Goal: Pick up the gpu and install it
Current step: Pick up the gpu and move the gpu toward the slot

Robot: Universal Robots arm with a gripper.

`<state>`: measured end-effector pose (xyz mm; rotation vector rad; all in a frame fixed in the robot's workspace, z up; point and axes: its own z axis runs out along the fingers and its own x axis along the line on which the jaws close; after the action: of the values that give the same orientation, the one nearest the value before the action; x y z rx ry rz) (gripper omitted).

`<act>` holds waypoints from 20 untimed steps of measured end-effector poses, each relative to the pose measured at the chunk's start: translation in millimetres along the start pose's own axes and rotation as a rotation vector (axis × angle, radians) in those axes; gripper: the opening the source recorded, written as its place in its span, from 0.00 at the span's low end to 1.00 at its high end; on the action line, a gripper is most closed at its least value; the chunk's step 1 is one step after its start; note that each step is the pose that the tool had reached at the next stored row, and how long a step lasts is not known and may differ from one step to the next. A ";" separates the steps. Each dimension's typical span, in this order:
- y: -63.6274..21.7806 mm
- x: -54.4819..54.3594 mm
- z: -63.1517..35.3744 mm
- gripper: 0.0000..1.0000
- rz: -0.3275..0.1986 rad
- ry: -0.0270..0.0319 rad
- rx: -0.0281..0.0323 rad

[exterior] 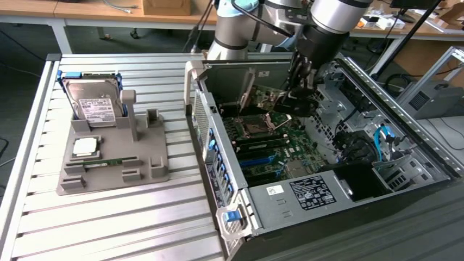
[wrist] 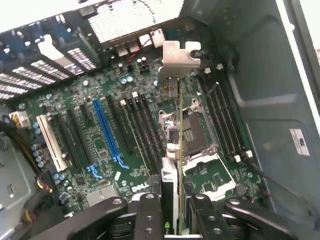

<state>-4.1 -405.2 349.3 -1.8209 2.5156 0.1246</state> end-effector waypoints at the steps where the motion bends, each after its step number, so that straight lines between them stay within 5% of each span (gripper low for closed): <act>1: 0.0 0.1 1.2 0.27 -0.049 0.0026 -0.0040; 3: -0.4 0.4 6.4 0.27 -0.177 0.0137 -0.0161; 7: -16.7 -3.2 16.5 0.27 -0.242 0.0369 -0.0289; 13: -17.4 -2.9 22.8 0.27 -0.346 0.0460 -0.0353; 20: -27.3 -2.9 26.4 0.27 -0.353 0.0478 -0.0375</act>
<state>22.3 -408.7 322.0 -2.2708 2.1867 0.1188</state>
